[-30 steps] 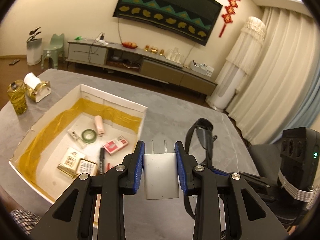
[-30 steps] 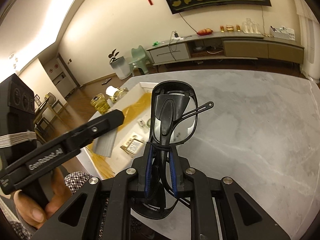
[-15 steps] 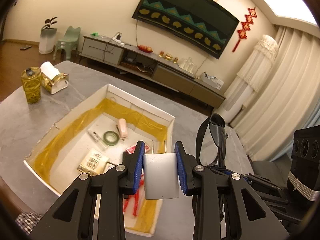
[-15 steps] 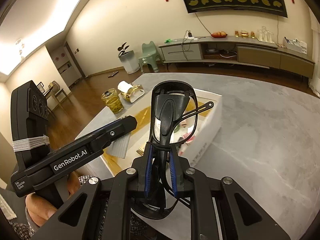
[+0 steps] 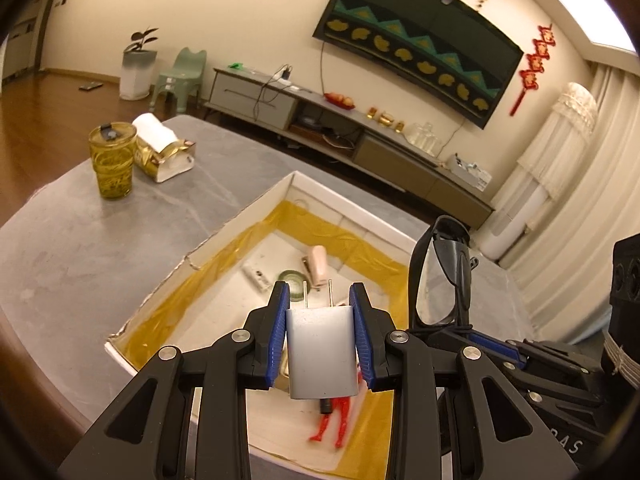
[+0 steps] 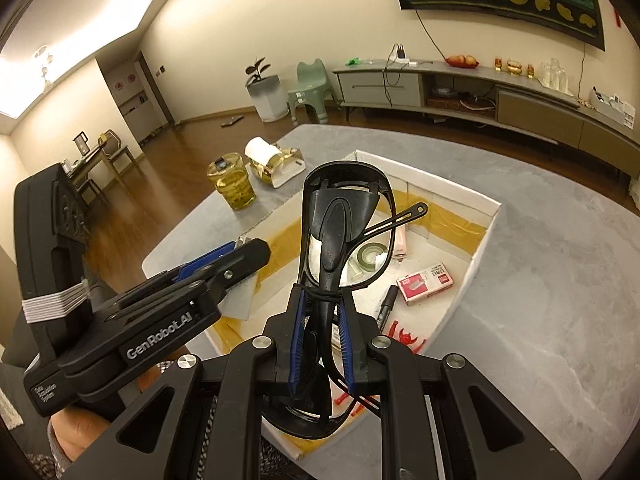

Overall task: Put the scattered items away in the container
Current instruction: 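Carry the charger and glasses over the white box with both grippers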

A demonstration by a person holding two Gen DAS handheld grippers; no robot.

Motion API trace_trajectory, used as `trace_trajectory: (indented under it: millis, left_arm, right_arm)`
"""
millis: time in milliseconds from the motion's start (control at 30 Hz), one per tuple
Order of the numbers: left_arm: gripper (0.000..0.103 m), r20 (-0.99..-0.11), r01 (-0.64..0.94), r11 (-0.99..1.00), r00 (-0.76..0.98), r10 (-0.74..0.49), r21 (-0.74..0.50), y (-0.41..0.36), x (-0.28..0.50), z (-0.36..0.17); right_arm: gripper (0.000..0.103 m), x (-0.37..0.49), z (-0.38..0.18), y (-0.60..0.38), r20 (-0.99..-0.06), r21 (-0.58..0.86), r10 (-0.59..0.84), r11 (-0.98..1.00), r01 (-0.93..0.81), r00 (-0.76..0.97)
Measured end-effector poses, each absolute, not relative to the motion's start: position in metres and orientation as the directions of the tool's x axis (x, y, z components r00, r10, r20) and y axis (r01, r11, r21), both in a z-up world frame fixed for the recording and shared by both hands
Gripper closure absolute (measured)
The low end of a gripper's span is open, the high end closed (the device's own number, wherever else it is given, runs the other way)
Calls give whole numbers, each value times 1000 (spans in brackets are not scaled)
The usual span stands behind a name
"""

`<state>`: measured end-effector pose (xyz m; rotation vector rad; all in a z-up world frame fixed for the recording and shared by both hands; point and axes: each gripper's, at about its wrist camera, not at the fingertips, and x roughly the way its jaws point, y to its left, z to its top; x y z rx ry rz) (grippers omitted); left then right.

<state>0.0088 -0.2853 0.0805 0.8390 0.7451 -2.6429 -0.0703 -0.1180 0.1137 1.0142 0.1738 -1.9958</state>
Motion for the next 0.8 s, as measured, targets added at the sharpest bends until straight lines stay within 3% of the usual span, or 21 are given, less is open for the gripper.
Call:
trace_trajectory:
  millis: [800]
  left_arm:
    - [71, -625, 335, -770, -773, 105, -543, -310, -31, 76]
  right_arm:
    - [85, -147, 105, -176, -820, 162, -506, -652, 741, -266]
